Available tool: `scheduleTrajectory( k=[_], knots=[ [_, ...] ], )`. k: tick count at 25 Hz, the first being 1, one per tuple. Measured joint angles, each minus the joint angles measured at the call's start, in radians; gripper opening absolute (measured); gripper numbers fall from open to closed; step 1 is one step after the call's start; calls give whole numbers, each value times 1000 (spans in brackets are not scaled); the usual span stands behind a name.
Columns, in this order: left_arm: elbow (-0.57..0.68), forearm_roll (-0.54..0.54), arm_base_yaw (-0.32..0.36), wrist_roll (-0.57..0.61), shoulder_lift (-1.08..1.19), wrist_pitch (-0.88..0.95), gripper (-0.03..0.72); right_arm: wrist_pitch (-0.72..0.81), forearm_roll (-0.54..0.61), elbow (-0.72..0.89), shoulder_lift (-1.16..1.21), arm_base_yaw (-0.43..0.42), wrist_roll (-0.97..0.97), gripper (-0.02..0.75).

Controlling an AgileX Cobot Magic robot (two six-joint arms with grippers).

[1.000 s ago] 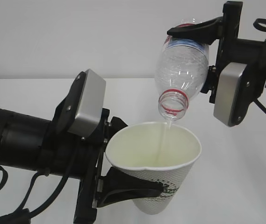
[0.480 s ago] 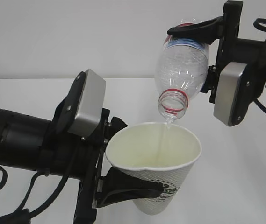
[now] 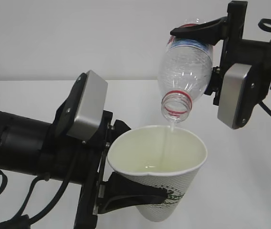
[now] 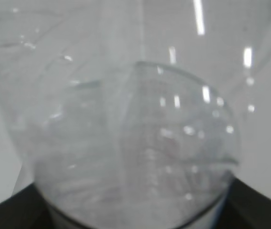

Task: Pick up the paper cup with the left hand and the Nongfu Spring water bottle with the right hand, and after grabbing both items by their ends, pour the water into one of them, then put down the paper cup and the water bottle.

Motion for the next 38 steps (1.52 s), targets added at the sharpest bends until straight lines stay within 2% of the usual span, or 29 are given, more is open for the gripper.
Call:
scheduleTrajectory(
  k=[15,38],
  knots=[
    [0,3,0,-1,0,-44,457,0,0,0,0,0,0,483],
    [0,3,0,-1,0,-2,456,-1,0,0,0,0,-19,483]
  ],
)
